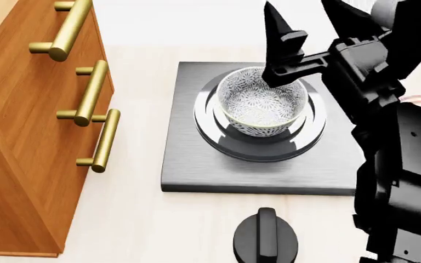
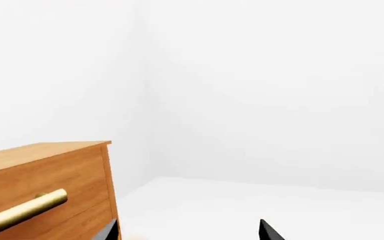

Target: Put the bowl on the stove.

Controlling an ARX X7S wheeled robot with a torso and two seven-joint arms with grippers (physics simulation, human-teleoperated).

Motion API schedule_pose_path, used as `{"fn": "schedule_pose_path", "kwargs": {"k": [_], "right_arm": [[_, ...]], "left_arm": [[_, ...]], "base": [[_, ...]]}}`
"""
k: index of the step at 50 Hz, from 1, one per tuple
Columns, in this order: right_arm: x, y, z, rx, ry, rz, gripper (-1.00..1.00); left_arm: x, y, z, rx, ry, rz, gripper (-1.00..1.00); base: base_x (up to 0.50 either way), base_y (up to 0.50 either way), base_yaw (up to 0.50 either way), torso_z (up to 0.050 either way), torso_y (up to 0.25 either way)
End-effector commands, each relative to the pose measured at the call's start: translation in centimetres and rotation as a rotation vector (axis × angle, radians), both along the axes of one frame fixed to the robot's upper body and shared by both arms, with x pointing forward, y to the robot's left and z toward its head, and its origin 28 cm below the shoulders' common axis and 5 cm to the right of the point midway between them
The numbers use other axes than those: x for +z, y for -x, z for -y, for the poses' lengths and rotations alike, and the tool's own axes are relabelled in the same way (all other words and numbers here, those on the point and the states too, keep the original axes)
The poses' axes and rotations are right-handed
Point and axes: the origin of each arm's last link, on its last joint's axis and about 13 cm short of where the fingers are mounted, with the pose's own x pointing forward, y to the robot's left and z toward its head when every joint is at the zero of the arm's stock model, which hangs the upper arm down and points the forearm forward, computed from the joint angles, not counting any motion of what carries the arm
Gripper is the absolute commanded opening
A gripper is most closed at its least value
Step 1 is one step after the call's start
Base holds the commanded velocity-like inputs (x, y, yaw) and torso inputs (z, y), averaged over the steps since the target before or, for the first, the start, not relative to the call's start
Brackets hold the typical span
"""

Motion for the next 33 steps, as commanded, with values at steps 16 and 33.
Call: {"fn": "schedule_pose_path", "kwargs": {"k": [16,33], "right_arm": [[-3.1,10.1,1.2,-0.026,-0.457,0.563,1.0],[-4.7,14.3,2.3,-0.111,-0.653,0.805,1.0]], "left_arm": [[-0.2,0.0,-0.3,0.022,0.006,0.014,1.0],[-0.6,-0.3,-0.1,0.001,0.019,-0.006,1.0]], "base": [[0.0,0.0,0.0,0.0,0.0],[0.0,0.0,0.0,0.0,0.0]]}}
